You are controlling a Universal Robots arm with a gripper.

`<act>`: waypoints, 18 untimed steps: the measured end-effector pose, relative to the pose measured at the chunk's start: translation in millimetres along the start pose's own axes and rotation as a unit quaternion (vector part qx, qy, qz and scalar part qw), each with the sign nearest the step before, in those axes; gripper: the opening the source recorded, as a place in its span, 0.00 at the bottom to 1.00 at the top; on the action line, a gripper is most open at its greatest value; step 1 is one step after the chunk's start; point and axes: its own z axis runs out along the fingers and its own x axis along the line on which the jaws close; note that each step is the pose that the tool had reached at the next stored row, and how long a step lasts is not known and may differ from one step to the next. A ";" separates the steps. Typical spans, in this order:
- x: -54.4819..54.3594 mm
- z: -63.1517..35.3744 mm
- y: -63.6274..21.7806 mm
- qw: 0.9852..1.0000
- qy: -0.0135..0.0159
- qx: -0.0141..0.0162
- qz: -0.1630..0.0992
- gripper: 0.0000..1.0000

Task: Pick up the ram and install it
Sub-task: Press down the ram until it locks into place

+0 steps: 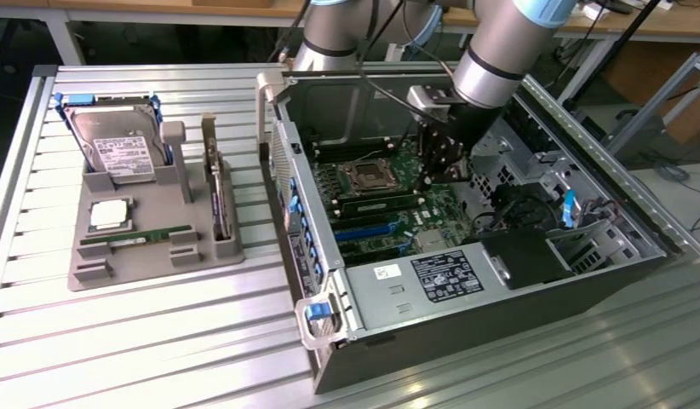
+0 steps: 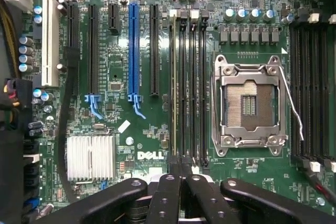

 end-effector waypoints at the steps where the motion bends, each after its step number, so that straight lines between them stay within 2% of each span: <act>1: 0.0 3.3 -0.3 1.000 0.000 0.000 0.000 0.10; 2: 0.1 9.6 -0.9 1.000 0.000 0.000 -0.001 0.10; 5: 0.0 13.8 -1.3 1.000 0.002 0.000 -0.001 0.10; 8: -0.2 2.7 0.7 1.000 0.002 0.000 -0.001 0.10; 9: -0.1 3.5 10.8 1.000 0.002 0.002 -0.001 0.10; 11: 0.0 4.4 21.1 1.000 0.002 0.002 -0.001 0.10; 13: 0.1 6.1 39.6 1.000 0.002 0.004 -0.001 0.10; 14: 0.3 7.5 56.2 1.000 0.002 0.005 -0.001 0.10; 15: 0.3 8.2 63.6 1.000 0.002 0.005 -0.001 0.10; 17: 0.5 10.8 90.8 1.000 0.002 0.007 -0.001 0.10; 18: 0.6 11.6 98.3 1.000 0.002 0.007 -0.001 0.10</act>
